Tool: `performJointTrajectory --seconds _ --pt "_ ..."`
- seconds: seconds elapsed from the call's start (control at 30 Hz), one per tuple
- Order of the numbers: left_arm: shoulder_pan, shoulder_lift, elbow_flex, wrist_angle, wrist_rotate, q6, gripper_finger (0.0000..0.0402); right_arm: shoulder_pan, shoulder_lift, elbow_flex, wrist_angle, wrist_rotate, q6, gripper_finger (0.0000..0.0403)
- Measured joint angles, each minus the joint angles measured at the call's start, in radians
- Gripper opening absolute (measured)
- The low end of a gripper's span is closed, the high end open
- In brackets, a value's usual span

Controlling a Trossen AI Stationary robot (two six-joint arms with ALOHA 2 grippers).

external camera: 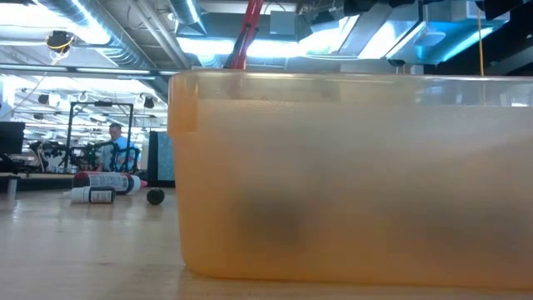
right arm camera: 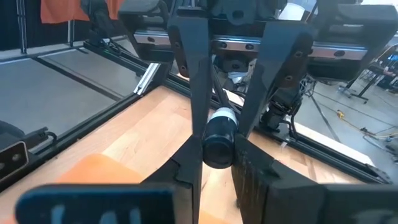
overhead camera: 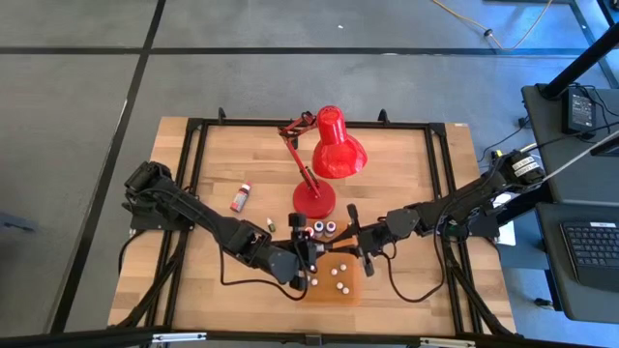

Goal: Pick & Place food coloring
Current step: Put the small black food coloring bottle into the orange bin

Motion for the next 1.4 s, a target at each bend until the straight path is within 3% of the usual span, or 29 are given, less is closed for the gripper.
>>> performJointTrajectory --seconds 0.2,0.4,0.8,0.93,1.4 --pt "-0.019 -0.016 -0.006 -0.046 -0.038 -0.019 0.0143 0.024 0.0 0.0 0.006 0.106 -0.029 0.0074" --pt "-0.04 -0.056 -0.068 0.016 -0.061 -0.064 0.0154 0.057 0.0 0.001 0.06 0.116 -0.094 0.0069" --pt "-0.039 -0.16 -0.435 0.711 -0.015 0.144 0.0152 0.086 0.0 0.001 0.091 0.115 -0.125 0.0071" --pt "-0.04 -0.171 -0.506 0.899 -0.012 0.222 0.015 0.088 -0.001 0.001 0.103 0.112 -0.126 0.0073" --pt "-0.038 -0.17 -0.516 0.93 -0.006 0.242 0.0154 0.075 -0.001 0.001 0.165 0.112 -0.136 0.0069"
